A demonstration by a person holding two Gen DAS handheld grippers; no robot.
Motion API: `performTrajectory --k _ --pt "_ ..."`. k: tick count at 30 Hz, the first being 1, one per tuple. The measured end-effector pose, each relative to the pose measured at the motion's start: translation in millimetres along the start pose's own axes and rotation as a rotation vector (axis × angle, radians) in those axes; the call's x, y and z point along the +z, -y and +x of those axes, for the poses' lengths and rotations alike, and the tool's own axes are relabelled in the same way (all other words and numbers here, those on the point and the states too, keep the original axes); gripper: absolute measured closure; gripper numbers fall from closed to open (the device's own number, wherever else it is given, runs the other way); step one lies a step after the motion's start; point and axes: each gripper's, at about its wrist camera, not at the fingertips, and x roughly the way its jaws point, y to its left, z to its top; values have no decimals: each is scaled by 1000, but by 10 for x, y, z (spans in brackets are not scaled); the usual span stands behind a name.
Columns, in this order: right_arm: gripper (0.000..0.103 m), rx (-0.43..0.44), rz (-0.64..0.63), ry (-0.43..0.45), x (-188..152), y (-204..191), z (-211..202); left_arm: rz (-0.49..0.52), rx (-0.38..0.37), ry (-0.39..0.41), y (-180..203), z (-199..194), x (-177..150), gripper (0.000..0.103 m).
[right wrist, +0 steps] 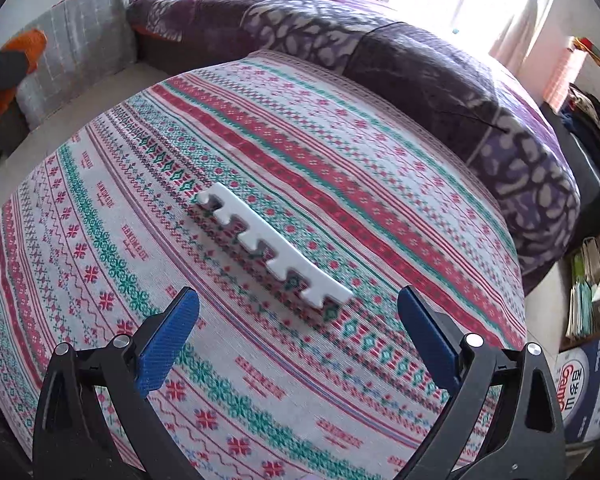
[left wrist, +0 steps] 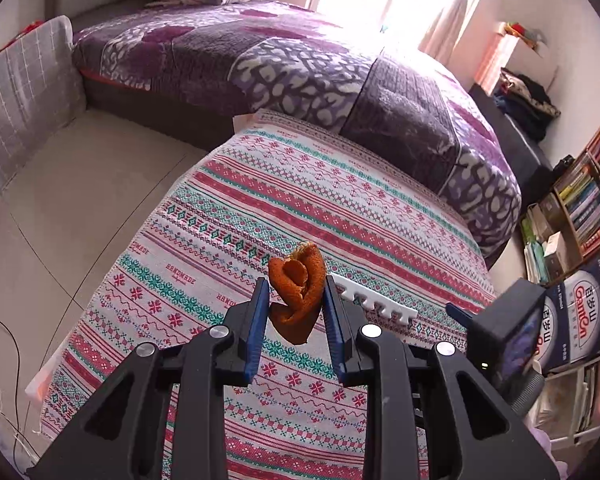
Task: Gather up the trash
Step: 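Grasp the second white foam strip with the right tool while the left tool holds the cloth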
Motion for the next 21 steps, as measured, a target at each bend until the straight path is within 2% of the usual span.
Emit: performTrajectory --k 6,8,9,10,12,13,16,21 --pt "13 48 -27 -49 223 -157 349 -10 24 3 -206 -63 14 76" --pt "21 62 -23 -69 246 -158 438 -21 29 -7 -288 -53 4 76" --pt "37 79 -19 -97 240 -158 499 -24 33 -11 -325 -48 -1 76" --pt "48 107 -7 -106 223 -152 527 -26 40 -14 -355 -39 -5 76" --pt "66 114 32 -81 192 -110 473 -26 47 -18 -405 -21 -10 76" --pt "70 123 55 -76 173 -93 441 -20 54 -15 -415 -23 -8 76" --pt "74 134 132 -33 58 -72 275 1 94 23 -421 -79 -2 76" --pt "74 120 227 67 -68 -93 -292 3 118 76 -358 -207 -4 76"
